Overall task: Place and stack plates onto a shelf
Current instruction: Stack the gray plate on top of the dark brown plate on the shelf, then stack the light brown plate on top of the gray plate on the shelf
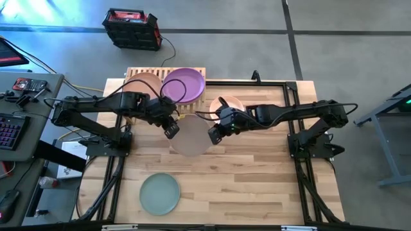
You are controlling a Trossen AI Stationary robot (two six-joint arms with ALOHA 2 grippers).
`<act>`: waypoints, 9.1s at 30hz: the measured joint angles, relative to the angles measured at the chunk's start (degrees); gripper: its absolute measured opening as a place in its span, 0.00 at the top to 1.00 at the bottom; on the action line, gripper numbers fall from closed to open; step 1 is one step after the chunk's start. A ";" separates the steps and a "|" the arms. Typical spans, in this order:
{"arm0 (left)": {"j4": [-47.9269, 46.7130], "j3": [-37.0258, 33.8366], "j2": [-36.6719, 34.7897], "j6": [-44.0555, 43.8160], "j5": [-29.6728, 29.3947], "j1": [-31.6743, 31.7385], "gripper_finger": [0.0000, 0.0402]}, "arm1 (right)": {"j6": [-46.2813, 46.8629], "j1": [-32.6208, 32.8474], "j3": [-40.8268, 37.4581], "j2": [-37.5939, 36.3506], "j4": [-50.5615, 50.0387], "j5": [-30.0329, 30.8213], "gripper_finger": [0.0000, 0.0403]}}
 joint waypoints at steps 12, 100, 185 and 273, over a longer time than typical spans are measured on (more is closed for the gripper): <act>-1.55 -0.02 -0.50 -1.64 1.72 0.63 0.99 | -2.41 -1.19 0.02 -0.35 0.10 2.16 0.61; -22.17 0.00 -13.43 -18.84 -2.60 58.98 0.99 | -61.99 -19.95 0.09 -2.40 -2.69 -8.60 0.57; -3.98 0.00 -15.82 2.89 18.83 13.90 0.79 | -61.51 -19.89 -20.88 -2.32 2.57 -13.09 0.57; 0.22 0.00 -3.93 3.15 14.51 3.67 0.79 | -57.36 -17.83 -27.67 6.60 8.51 -8.87 1.00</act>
